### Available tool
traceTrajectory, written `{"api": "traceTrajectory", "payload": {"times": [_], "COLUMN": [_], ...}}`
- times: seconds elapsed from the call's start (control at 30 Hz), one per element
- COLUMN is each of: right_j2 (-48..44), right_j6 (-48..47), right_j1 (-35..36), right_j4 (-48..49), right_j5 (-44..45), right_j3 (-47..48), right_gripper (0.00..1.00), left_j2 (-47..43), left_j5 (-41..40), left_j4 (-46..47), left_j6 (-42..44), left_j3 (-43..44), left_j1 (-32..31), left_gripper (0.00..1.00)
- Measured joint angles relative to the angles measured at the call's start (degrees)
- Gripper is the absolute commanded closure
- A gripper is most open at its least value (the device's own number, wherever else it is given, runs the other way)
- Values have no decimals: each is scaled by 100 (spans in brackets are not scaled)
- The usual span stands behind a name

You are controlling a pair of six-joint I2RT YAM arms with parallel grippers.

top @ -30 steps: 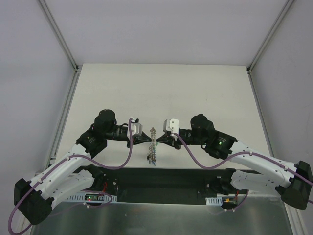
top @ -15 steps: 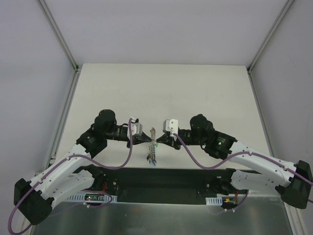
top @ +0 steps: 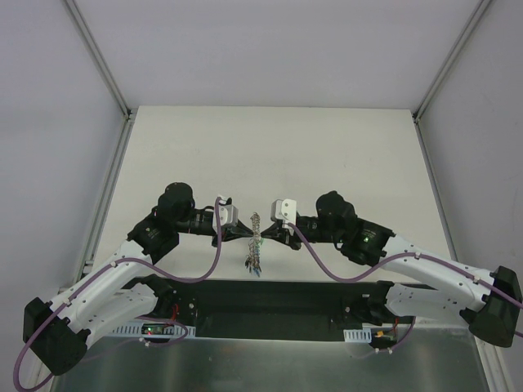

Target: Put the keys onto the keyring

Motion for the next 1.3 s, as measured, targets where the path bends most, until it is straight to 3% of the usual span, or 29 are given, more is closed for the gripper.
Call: {"api": "traceTrajectory", "payload": {"times": [1.3], "right_j2": [72], "right_j6": [2], "right_j1": [20], "right_j4": [-11], "right_j5": [125], "right_j3": [2], "right_gripper": [99], "left_j2": [26], "left_j5": [4], "left_j4": [31], "left_j6": [-2], "left_j3": [0], "left_j1": [2], "left_gripper": [100]}}
